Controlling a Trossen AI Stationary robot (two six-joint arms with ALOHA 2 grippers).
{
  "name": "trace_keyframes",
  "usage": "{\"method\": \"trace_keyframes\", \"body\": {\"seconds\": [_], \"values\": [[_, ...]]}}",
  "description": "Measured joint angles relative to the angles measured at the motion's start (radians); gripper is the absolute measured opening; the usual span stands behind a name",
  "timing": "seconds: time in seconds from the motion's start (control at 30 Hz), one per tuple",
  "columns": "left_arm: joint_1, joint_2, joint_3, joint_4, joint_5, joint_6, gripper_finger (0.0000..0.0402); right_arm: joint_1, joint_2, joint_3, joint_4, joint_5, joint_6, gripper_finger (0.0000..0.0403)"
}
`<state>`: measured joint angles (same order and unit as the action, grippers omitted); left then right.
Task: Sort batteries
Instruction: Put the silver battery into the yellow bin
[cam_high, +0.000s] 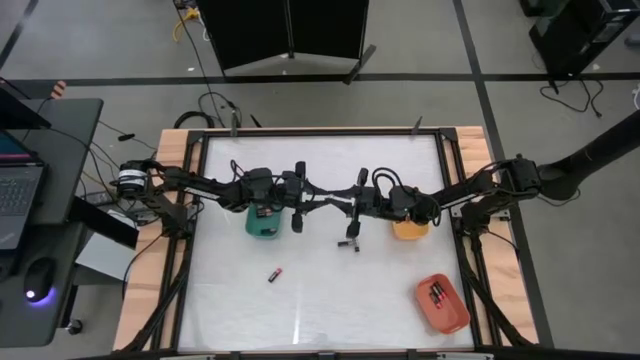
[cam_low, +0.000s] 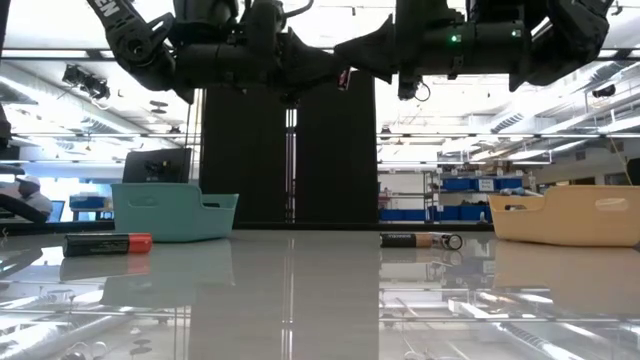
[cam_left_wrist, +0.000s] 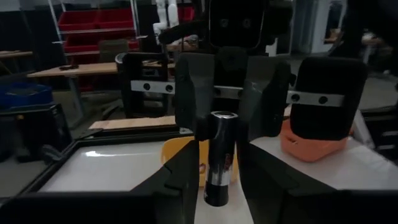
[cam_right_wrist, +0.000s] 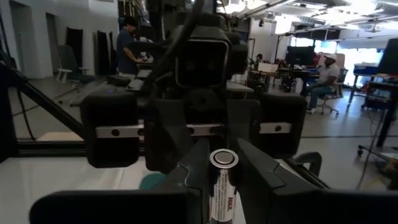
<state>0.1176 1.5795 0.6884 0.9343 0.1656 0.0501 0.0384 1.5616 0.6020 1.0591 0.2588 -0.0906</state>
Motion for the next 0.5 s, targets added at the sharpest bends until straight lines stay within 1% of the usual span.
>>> {"method": "trace_keyframes", "body": {"seconds": [0.1,0.37,0.43,0.5], "values": [[-0.001,0.000,0.001,-0.013,-0.020,0.022,0.0119,-0.014,-0.008,0.000,-0.012,0.005,0.008,0.0065],[0.000,0.000,0.002,-0.034,-0.027,0.040,0.0120,-0.031,-0.008,0.000,-0.019,0.007,0.029,0.0065],[0.000,0.000,0.002,-0.038,-0.043,0.050,0.0120,-0.031,-0.024,0.000,-0.041,0.039,0.023,0.0065],[0.001,0.000,0.001,-0.049,-0.064,0.051,0.0120,-0.030,-0.052,0.000,-0.083,0.096,0.018,0.0065]]}}
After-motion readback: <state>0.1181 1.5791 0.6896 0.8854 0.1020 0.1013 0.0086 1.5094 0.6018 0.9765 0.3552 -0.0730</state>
